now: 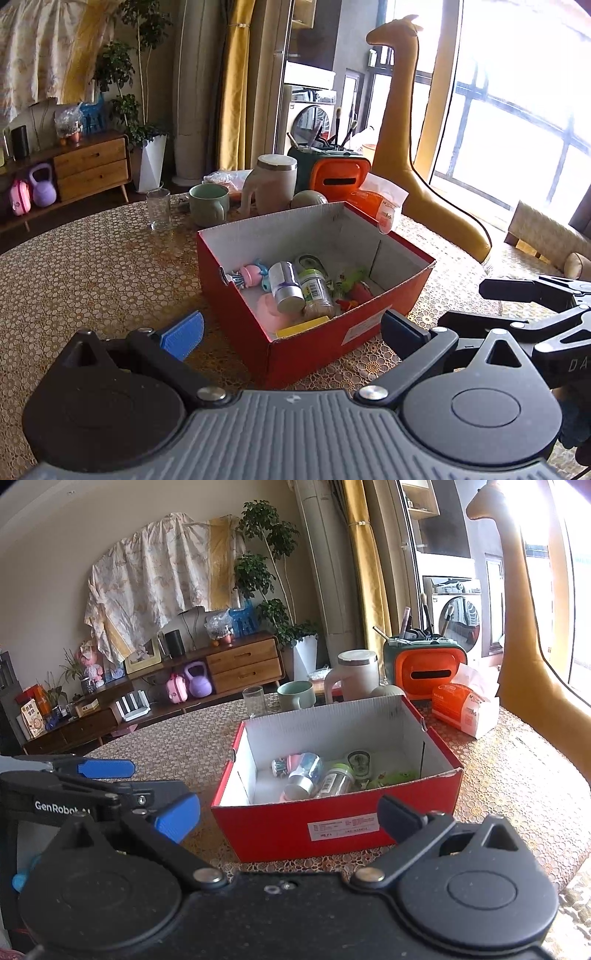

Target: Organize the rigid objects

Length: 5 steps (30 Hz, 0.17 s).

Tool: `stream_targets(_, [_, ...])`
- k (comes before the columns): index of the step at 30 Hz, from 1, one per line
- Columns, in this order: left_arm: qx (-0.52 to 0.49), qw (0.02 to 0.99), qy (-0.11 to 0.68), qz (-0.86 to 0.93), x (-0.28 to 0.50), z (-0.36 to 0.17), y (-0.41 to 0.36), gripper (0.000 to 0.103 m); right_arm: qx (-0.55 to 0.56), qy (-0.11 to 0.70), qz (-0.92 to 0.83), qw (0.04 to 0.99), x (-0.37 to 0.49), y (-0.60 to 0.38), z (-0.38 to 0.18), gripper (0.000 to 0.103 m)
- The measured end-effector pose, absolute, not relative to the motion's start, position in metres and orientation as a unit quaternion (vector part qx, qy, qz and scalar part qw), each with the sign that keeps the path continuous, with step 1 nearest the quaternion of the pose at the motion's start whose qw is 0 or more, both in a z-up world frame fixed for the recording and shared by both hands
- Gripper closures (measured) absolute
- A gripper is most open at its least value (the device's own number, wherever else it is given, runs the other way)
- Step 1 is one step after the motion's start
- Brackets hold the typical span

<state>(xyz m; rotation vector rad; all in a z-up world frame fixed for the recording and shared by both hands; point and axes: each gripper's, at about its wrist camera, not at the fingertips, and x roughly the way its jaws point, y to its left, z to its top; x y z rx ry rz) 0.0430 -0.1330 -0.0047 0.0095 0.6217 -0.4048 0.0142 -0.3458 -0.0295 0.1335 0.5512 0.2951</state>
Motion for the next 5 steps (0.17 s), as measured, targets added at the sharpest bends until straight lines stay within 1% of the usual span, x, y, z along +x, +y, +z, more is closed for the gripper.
stream_targets(5, [-0.011, 0.928, 0.309, -0.209, 0.045, -0.0051, -0.1292, 0.0, 0.066, 0.275, 0.144, 0.948, 0.0157, -0.3448, -0.029, 0.0])
